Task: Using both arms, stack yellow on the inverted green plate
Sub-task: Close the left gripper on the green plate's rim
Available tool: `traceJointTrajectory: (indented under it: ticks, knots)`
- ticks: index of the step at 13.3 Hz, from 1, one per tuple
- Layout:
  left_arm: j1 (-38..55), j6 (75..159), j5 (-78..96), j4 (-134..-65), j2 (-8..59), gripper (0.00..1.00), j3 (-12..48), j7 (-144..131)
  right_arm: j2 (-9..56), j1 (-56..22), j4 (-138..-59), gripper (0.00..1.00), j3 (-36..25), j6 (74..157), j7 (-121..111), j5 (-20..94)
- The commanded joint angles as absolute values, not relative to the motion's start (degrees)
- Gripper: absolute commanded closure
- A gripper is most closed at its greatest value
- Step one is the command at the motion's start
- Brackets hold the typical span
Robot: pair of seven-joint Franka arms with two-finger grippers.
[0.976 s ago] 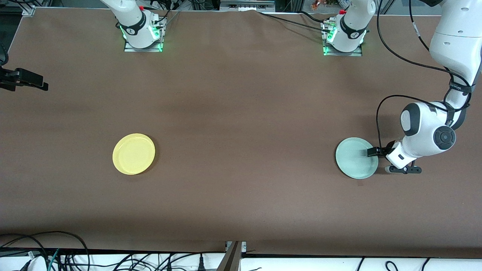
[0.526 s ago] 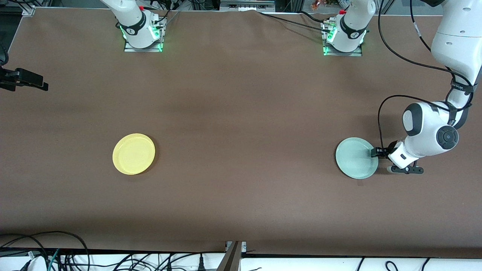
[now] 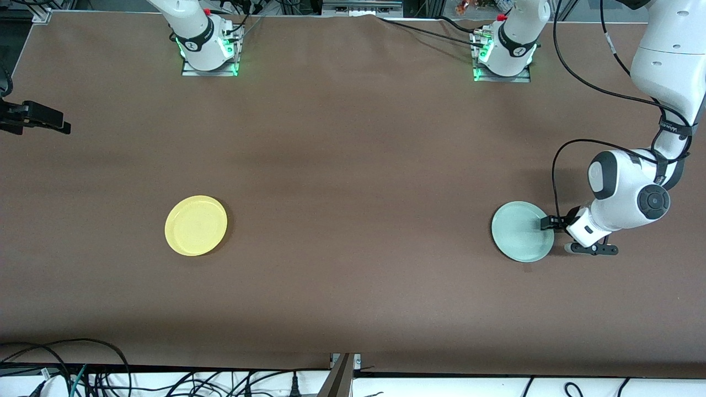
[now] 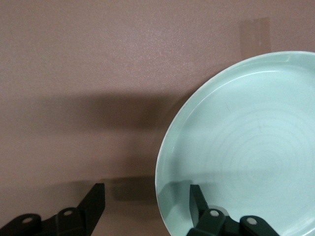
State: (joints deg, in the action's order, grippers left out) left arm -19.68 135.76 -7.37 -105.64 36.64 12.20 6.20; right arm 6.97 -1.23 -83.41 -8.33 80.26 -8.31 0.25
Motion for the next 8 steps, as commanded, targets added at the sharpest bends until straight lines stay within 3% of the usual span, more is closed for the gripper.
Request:
traceJointTrajectory:
  ticks: [1,2,4,7,8]
  knots:
    - [-20.7,133.4,-8.2,-104.8,35.9,0.20,13.3,7.0,7.6,-0.8,-82.1,0.00,-8.1,80.0,-8.4,1.4]
    - [-20.7,133.3,-8.2,-104.8,35.9,0.20,13.3,7.0,7.6,-0.8,-82.1,0.00,-8.1,79.9,-8.4,1.4]
    - [-20.7,132.1,-8.2,-104.8,35.3,0.34,13.7,7.2,7.6,-0.8,-82.1,0.00,-8.2,79.9,-8.4,1.4]
    - [-20.8,131.5,-8.2,-104.8,34.8,0.34,14.0,7.2,7.6,-0.8,-82.1,0.00,-8.2,80.1,-8.4,1.3]
    - [-20.8,131.5,-8.2,-104.8,34.8,0.41,14.0,7.2,7.6,-0.8,-82.1,0.00,-8.2,80.1,-8.4,1.4]
